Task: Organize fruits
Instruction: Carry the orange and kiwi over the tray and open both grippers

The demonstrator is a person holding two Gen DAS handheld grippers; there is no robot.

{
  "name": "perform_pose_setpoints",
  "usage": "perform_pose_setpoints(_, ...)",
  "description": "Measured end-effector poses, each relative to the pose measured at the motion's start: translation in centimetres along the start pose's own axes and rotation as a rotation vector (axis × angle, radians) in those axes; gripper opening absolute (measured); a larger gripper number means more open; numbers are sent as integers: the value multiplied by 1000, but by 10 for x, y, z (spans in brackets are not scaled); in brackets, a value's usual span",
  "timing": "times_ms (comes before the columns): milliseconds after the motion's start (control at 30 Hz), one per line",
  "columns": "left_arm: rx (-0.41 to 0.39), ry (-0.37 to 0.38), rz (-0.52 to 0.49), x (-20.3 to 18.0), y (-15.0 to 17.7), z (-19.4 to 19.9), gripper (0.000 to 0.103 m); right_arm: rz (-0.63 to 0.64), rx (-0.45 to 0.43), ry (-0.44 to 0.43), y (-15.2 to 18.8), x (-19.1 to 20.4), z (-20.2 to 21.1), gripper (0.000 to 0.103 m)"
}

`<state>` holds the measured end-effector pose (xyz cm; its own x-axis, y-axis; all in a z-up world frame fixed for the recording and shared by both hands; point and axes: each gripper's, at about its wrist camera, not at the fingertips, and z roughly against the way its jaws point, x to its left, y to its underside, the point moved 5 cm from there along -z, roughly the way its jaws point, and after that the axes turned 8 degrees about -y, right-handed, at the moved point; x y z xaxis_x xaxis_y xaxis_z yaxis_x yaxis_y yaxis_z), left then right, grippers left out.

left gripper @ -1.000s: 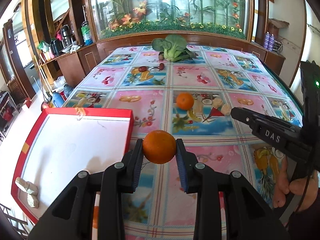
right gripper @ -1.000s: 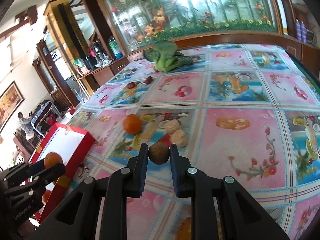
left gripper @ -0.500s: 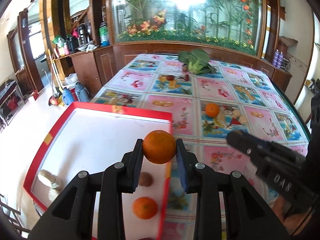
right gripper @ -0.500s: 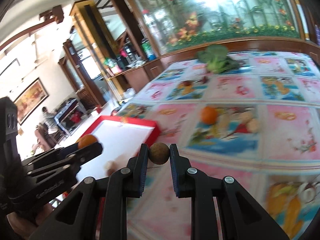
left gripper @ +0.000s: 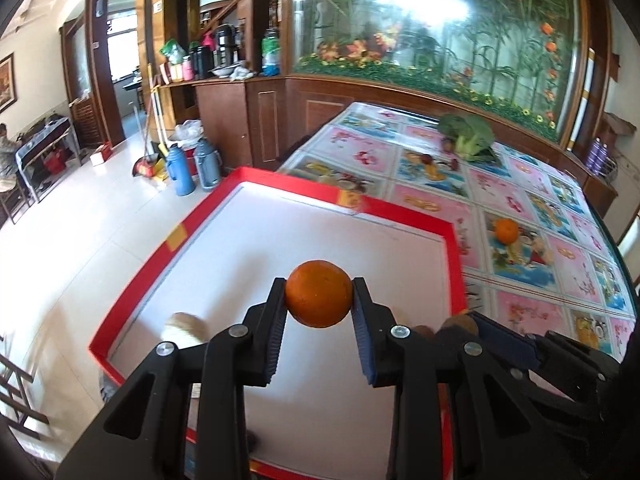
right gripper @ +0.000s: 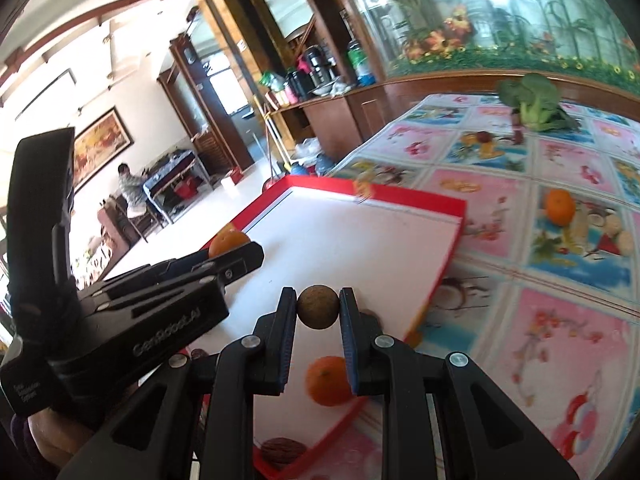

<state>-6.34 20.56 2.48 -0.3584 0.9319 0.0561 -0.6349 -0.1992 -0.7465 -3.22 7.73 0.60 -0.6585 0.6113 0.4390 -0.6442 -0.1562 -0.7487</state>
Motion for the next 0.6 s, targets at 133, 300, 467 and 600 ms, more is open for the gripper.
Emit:
perform_pose_setpoints(133, 31, -37, 21, 24, 7, -12, 34, 21, 54, 0, 11, 13, -23, 20)
perform_pose_setpoints(300, 20, -80, 1, 35, 12, -16, 34, 47, 109, 7, 24, 25, -43, 20)
perform_pose_setpoints(467, -1, -128, -47, 35, 14, -17, 34, 57, 131, 27, 28, 27, -46, 20)
perform_pose_setpoints(600, -6, -151, -65, 35, 15, -18, 34, 47, 151, 19, 29, 25, -49, 21)
